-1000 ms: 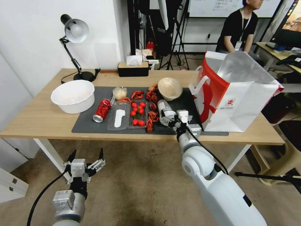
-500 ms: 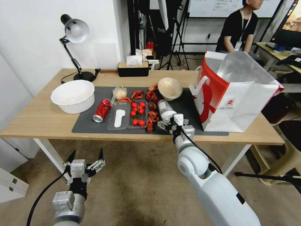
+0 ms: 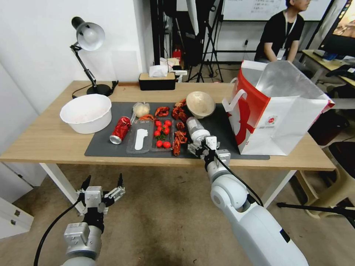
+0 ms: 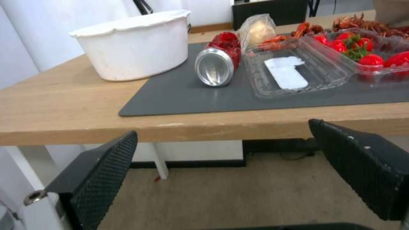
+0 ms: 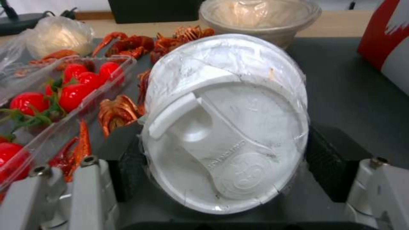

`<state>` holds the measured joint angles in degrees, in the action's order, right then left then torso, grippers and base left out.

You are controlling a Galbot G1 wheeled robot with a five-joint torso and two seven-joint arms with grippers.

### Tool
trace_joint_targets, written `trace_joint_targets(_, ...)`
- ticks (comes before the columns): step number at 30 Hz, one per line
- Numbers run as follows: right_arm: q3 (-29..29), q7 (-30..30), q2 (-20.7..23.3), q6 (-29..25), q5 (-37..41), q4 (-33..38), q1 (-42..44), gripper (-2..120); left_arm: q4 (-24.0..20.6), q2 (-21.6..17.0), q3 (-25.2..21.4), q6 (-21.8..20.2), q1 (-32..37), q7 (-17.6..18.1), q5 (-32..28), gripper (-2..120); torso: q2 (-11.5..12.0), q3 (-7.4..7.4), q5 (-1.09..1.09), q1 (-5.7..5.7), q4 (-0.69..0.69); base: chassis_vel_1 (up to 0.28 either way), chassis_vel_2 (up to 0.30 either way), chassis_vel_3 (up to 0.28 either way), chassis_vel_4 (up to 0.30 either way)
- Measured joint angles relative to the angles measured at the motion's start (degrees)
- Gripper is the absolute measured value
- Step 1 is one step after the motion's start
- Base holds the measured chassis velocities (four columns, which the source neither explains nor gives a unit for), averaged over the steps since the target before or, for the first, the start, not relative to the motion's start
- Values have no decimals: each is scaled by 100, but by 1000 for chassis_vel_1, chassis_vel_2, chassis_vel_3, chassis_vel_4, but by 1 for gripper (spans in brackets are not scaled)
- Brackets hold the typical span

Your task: Pick up the trash from the table and place it into the takeout bag.

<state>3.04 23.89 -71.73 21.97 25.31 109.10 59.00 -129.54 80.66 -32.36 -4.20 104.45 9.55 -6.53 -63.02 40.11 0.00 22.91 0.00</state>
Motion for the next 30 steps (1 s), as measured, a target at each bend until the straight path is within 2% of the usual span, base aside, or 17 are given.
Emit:
trace_joint_targets(2,29,-84,25,-97,-1,58,21,72,0,-9,1,0,-8,0,-2,100,0,0,1,1,-1,0,0,0,0)
trace_joint_targets(6,269,-761,183,-675,-217,439,66,72,-7,-48,-2,0,-27,0,-14,100,0,0,1,0,0,0,0,0,0)
trace_joint_targets(16,636,-1262,396,-1239,-551,782,39,72,-11,-62,-3,0,-47,0,-23,100,0,0,0,0,-1,0,0,0,0)
trace_joint_targets(18,1101,-1503,644,-1808,-626,1090,-100,72,-10,-66,2,-1,-62,0,-26,100,0,0,-2,0,0,0,0,0,0)
trace_joint_targets(19,1101,-1503,644,-1808,-626,1090,-100,72,-10,-66,2,-1,-62,0,-26,100,0,0,-2,0,0,0,0,0,0)
trace_joint_targets(21,1614,-1107,982,-1918,-430,1424,-388,72,1,-80,17,-7,-78,0,-28,100,0,0,-1,0,0,0,0,0,0)
trace_joint_targets(22,1614,-1107,982,-1918,-430,1424,-388,72,1,-80,17,-7,-78,0,-28,100,0,0,-1,0,0,0,0,0,0)
trace_joint_targets(24,2059,-305,1322,-1308,47,1559,-593,72,16,-93,24,-13,-94,0,-32,100,-1,0,-1,0,-1,0,0,0,0)
trace_joint_targets(25,2059,-305,1322,-1308,47,1559,-593,72,16,-93,24,-13,-94,0,-32,100,-1,0,-1,0,-1,0,0,0,0)
trace_joint_targets(26,2279,91,1456,-1090,225,1366,-637,72,19,-105,27,-16,-100,-1,-40,100,-1,0,1,0,0,0,0,0,0)
trace_joint_targets(27,2411,190,1493,-1002,260,1234,-603,77,19,-112,25,-18,-112,-1,-57,100,-1,0,2,1,0,0,0,0,0)
trace_joint_targets(28,2411,190,1493,-1002,260,1234,-603,77,19,-112,25,-18,-112,-1,-57,100,-1,0,2,1,0,0,0,0,0)
trace_joint_targets(30,2572,178,1462,-846,339,1132,-413,90,20,-128,11,-22,-124,-1,-95,100,-1,0,1,1,-1,0,0,0,0)
